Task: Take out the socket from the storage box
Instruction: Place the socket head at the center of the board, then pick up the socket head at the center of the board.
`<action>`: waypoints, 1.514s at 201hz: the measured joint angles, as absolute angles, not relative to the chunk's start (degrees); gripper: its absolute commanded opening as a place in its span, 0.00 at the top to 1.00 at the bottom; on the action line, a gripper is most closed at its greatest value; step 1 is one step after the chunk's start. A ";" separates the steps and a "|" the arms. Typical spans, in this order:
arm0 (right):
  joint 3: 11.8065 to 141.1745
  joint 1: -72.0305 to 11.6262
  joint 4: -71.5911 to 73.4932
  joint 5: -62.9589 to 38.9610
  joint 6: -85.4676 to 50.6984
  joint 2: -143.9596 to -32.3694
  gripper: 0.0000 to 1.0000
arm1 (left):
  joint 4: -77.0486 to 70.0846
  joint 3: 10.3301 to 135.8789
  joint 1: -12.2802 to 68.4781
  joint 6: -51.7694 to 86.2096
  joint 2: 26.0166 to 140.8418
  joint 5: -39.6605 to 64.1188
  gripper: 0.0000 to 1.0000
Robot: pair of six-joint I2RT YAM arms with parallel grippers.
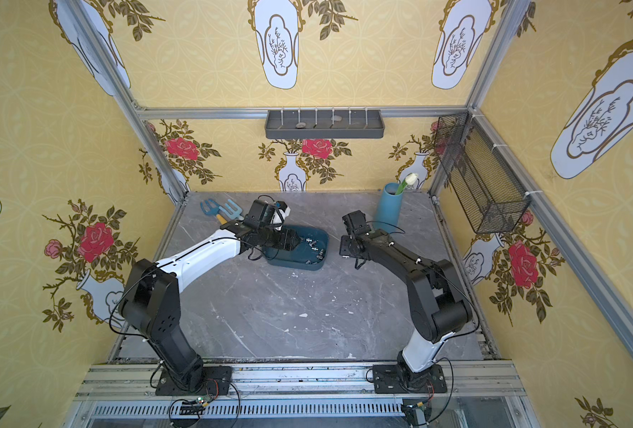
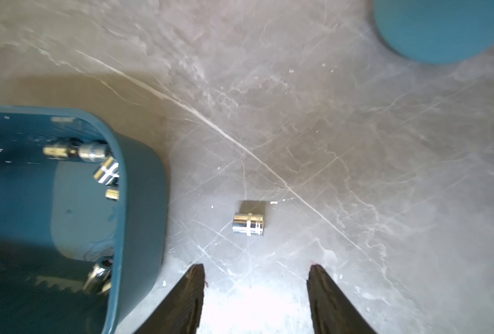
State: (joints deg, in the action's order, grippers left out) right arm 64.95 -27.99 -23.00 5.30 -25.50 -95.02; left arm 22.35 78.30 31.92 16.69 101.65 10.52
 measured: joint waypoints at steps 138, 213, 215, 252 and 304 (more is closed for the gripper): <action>60.12 -26.26 -27.29 -2.50 -25.47 -84.44 0.37 | 25.30 87.66 37.47 13.23 115.77 3.95 0.22; 60.80 -25.47 -27.29 -3.33 -25.23 -86.89 0.36 | 20.51 88.12 39.55 17.02 120.31 -1.37 0.22; 60.80 -25.45 -27.27 -3.36 -25.23 -86.94 0.36 | 20.36 88.12 39.64 17.02 120.44 -1.56 0.22; 60.82 -22.85 -25.82 -4.69 -24.16 -89.30 0.36 | 18.09 88.71 40.14 18.09 122.61 -3.40 0.23; 71.09 -20.36 -22.65 -5.72 -22.09 -101.45 0.36 | 15.53 88.97 40.07 19.22 123.55 -4.27 0.24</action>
